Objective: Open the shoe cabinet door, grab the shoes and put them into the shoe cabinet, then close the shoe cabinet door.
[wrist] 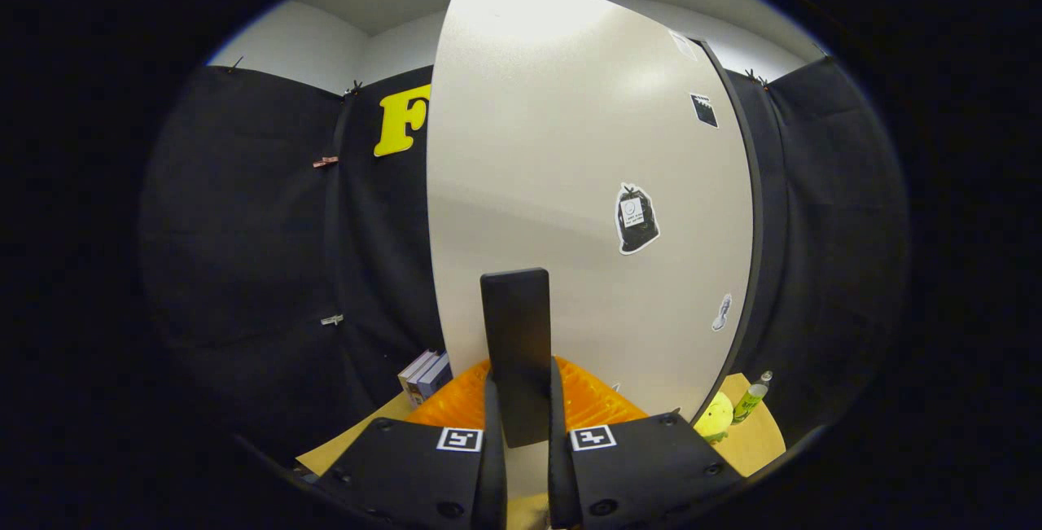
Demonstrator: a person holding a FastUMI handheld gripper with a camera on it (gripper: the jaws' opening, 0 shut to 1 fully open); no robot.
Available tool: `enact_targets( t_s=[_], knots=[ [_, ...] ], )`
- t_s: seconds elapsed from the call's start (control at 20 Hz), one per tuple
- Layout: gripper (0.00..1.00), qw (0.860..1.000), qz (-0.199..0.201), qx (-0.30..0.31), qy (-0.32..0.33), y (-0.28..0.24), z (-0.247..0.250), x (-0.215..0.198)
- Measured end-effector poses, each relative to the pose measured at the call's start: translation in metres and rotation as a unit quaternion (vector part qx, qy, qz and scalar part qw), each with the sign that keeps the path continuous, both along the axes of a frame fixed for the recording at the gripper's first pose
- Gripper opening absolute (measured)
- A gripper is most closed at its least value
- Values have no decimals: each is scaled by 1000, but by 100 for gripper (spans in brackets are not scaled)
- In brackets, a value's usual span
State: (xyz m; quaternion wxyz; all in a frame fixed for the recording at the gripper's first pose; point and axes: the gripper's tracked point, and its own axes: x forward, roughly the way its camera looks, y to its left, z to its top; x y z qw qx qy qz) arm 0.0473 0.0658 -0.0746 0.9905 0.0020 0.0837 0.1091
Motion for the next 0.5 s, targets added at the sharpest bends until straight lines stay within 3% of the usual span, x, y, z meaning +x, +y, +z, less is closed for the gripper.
enact_targets(
  t_s=[0.5],
  knots=[
    [24,1000,28,6,-9,-34,8,-26]
  ],
)
